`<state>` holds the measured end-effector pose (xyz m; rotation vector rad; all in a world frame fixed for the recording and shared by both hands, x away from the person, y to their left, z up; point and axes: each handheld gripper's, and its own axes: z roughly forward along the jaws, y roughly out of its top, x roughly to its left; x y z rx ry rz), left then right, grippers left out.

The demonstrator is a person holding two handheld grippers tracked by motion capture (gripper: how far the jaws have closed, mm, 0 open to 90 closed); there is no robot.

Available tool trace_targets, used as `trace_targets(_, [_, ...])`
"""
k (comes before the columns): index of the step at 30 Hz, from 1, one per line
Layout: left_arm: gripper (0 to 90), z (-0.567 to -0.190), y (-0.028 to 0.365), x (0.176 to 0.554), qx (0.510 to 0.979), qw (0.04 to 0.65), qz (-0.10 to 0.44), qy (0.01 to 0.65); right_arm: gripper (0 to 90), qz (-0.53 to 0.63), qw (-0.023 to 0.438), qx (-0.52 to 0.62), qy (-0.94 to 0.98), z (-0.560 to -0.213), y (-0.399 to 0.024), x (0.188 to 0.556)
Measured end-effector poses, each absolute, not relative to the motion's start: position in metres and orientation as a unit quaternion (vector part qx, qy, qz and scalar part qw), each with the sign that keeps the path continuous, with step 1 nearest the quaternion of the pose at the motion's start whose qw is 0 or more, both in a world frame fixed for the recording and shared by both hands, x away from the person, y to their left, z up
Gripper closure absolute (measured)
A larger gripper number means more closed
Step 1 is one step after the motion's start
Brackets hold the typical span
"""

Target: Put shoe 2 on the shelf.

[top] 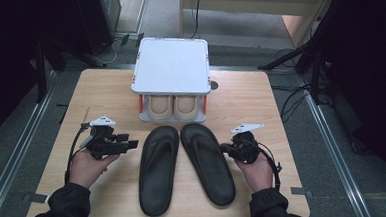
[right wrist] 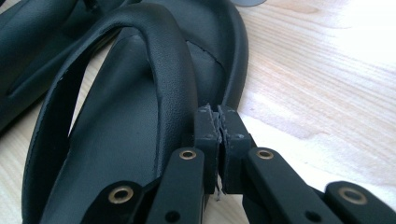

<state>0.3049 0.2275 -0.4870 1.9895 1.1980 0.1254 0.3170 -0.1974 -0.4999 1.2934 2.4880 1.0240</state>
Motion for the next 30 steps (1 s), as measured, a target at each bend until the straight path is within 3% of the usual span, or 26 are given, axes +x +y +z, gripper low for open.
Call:
trace_targets(20, [73.9,-0.490,0.220,0.302,0.806,0.388,0.031,0.445,89.1,0.356,0.072,0.430,0.827,-0.500,-0.185,0.301])
trace_targets(30, [85.4,-0.506,0.219,0.304,0.824,0.351,0.028,0.445,88.8,0.359,0.070,0.434,0.823,-0.501,-0.182,0.296])
